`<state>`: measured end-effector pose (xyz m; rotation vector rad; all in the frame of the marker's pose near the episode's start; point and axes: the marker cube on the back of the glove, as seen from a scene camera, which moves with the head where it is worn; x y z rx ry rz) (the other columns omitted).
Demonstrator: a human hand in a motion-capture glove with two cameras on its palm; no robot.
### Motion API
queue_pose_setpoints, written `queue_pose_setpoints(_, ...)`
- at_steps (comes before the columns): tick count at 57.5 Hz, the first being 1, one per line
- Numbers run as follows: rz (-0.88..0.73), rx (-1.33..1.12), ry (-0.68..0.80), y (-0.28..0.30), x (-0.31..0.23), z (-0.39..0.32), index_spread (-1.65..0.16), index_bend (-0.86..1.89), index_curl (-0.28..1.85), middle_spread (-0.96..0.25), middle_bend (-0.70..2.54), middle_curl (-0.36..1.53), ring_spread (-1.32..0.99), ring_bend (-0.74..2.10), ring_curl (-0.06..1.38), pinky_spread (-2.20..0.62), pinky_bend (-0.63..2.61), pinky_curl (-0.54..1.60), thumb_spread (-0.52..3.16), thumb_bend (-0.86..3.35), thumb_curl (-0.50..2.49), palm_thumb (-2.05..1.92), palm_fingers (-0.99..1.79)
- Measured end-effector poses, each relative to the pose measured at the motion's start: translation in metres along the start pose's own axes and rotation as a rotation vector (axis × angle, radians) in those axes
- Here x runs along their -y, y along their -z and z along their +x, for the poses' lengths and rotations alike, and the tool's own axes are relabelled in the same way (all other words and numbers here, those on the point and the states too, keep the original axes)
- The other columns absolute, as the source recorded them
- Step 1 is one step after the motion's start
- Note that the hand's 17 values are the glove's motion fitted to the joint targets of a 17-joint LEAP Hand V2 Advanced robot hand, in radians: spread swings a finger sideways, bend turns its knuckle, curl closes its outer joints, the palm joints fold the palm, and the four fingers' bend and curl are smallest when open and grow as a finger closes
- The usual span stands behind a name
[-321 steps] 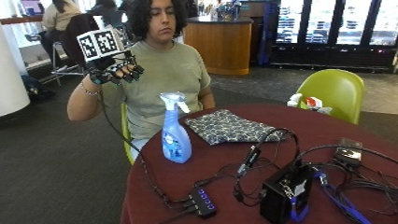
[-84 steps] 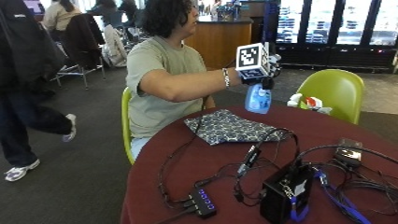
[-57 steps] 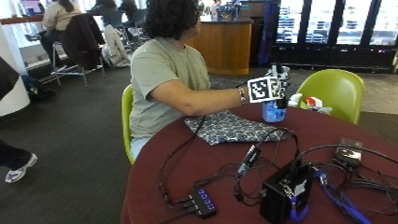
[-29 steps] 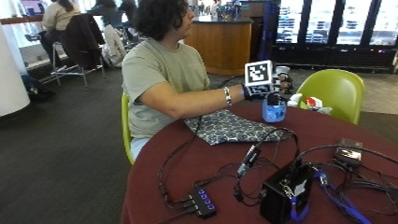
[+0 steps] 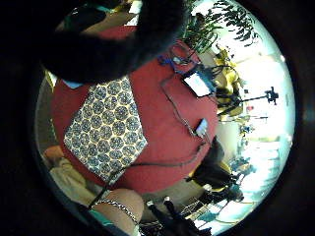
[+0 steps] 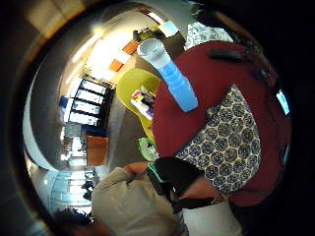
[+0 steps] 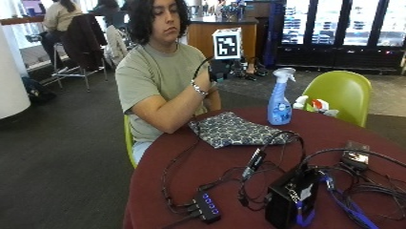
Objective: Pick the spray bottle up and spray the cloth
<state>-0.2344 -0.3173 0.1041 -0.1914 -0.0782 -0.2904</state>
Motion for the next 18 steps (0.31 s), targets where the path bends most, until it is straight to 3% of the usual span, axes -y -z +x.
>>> queue_pose_setpoints(18,-0.031,-0.138,0.140,0.013,-0.030,-0.008,-0.44,0.15,0.28,-0.05,0.19,0.34,-0.08,0.23,0.30,0.22,0.36,0.35,0.92,-0.03,0.36,0.34,0.32)
